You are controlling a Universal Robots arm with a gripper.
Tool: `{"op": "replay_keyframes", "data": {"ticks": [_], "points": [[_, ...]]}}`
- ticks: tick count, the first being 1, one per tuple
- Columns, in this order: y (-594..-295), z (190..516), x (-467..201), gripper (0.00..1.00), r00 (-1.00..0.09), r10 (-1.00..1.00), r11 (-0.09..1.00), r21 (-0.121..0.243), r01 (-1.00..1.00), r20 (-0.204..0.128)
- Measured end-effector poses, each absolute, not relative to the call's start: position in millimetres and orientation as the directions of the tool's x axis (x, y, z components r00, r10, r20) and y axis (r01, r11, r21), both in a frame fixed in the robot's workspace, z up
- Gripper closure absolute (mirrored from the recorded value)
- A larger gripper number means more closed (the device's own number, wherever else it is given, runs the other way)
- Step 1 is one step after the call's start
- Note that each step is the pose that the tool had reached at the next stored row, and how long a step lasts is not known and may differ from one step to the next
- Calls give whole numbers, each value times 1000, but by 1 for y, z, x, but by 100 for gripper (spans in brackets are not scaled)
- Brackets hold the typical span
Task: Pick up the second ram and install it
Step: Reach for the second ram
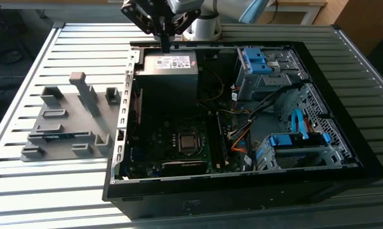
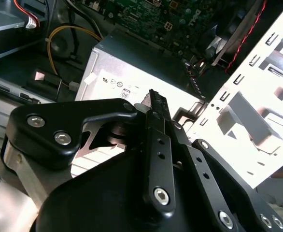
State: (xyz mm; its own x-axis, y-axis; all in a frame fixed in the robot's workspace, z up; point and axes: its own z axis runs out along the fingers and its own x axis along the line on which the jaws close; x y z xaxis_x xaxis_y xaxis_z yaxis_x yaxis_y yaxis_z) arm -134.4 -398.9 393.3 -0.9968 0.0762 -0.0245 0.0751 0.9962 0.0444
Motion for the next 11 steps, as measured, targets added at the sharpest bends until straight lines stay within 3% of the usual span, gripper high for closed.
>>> {"op": "replay_keyframes", "data": {"ticks": [11], "points": [[-399, 393, -137, 89, -997, 76, 996, 44, 75, -24]]}}
